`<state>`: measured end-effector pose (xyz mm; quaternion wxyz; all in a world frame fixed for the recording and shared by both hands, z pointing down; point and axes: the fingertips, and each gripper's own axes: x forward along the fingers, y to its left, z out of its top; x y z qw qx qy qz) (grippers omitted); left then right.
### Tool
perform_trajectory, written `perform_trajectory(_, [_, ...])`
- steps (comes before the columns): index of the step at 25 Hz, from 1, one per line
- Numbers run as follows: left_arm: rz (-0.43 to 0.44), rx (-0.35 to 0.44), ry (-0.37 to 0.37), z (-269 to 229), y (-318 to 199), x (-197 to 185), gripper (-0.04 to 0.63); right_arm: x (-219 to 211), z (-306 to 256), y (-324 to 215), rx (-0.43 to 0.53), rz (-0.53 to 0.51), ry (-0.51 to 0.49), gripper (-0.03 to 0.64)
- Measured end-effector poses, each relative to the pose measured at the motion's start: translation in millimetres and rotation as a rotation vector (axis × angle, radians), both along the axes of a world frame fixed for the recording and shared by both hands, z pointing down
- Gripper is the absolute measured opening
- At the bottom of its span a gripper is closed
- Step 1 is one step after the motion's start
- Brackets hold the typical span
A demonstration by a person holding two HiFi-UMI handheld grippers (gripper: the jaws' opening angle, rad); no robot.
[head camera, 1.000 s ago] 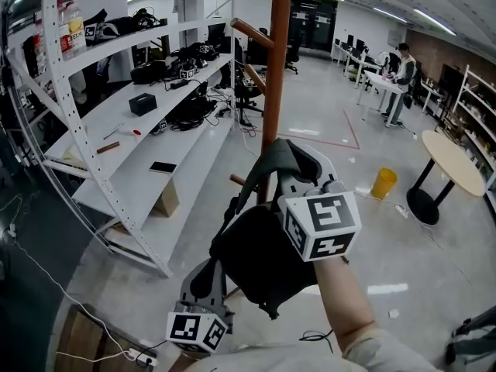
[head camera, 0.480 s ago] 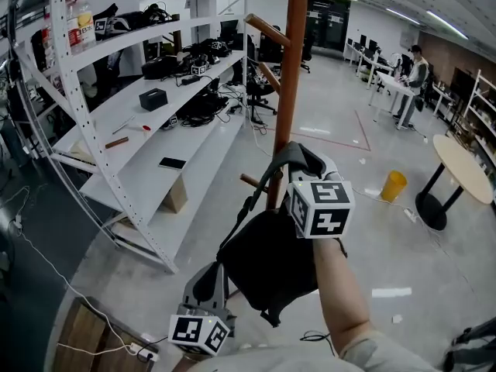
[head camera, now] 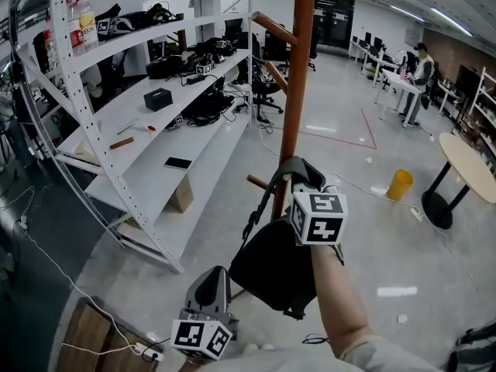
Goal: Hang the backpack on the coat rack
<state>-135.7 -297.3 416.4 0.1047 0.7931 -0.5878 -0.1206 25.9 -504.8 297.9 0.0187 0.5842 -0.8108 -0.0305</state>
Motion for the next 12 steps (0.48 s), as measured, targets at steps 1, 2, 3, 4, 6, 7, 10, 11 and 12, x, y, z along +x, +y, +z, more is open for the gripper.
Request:
perform_trajectory(1, [0.001, -0.003, 0.001, 1, 0, 1, 0.025, 0, 2, 0, 0.000, 0.001, -0.003, 0.038])
perform_trajectory(2, [0.002, -0.005, 0.001, 1, 1, 2, 0.025, 1, 3, 1, 0.003, 0.002, -0.004, 0.038])
perform_trajectory(3, [0.005, -0.008, 0.000, 2, 1, 3, 0.025, 2, 5, 2, 0.008, 0.006, -0.001, 0.038])
perform_trajectory(4, [0.008, -0.010, 0.000, 2, 2, 3, 0.025, 2, 7, 3, 0.014, 0.011, 0.007, 0.038])
perform_trajectory(6, [0.011, -0.012, 0.000, 2, 2, 3, 0.025, 0, 10, 4, 0.028, 0.018, 0.021, 0.038])
perform_trajectory(7, [0.012, -0.013, 0.001, 2, 2, 2, 0.025, -2, 11, 4, 0.034, 0.020, 0.023, 0.038])
perform_trajectory(10, [0.019, -0.015, -0.001, 2, 1, 2, 0.025, -5, 14, 5, 0.049, 0.030, 0.017, 0.038])
perform_trajectory(11, [0.022, -0.017, -0.002, 3, 2, 3, 0.025, -5, 15, 6, 0.053, 0.035, 0.018, 0.038])
perform_trajectory(12, [0.025, -0.021, -0.002, 4, 2, 3, 0.025, -6, 16, 8, 0.057, 0.038, 0.019, 0.039])
